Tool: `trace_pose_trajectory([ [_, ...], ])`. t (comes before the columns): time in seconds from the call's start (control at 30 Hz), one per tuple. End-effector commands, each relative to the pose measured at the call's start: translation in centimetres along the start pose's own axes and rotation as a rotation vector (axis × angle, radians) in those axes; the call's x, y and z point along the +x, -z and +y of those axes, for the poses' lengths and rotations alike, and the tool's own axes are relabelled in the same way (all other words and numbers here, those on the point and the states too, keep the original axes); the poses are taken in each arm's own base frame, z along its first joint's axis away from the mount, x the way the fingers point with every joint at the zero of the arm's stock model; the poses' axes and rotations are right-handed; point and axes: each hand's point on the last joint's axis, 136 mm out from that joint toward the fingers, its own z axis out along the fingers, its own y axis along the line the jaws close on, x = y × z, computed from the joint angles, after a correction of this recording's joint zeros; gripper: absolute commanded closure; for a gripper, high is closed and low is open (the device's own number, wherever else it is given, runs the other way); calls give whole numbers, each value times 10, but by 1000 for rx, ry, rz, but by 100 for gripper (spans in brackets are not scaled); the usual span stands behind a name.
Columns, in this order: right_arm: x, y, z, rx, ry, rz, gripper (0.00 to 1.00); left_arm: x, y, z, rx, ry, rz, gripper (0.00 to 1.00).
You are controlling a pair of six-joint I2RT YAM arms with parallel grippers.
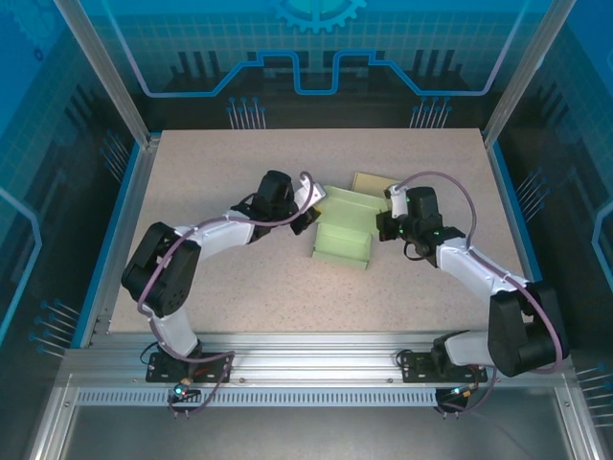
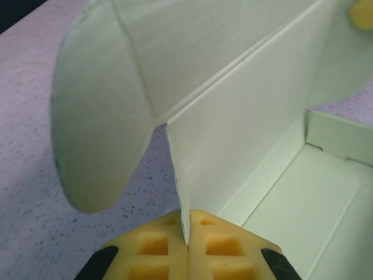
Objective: Fold the paper box
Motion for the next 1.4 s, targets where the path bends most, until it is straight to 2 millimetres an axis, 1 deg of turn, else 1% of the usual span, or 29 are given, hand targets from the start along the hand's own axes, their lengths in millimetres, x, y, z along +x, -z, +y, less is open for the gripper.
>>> trace_pose_trajectory([
  [0.0,-18,6,17,22,-29,-85,98,-15,3,-5,-117,88,-39,100],
  [0.03,-20,7,17,45,-27,-98,100,-18,4,-5,-138,120,-55,99],
  [0.17,-30,9,23,91,-8,-153,100,-31,8,-4,-197,238,-101,95],
  [0.3,-41,8,31,97,-16,-213,100,-33,10,-5,-229,323,-124,93],
  [0.4,-49,3,38,96,-11,-251,100,-35,9,-7,-257,337,-149,94],
  [0.6,-72,-12,45,112,-18,-302,100,-42,1,3,-329,397,-184,92],
  [0.7,-77,-21,52,114,-27,-316,100,-41,-2,5,-355,466,-198,92],
  [0.83,-71,-33,60,107,-67,-316,100,-32,-5,2,-382,539,-200,92],
  [0.93,-65,-38,68,99,-82,-308,100,-26,-6,0,-382,614,-222,88],
  [1.07,-57,-40,75,101,-74,-307,100,-23,-7,-4,-373,665,-238,87],
  [1.2,-48,-41,75,111,-72,-291,100,-19,-8,-8,-381,660,-229,87],
  [1.37,-38,-37,73,121,-78,-284,100,-3,-8,-11,-387,682,-209,87],
])
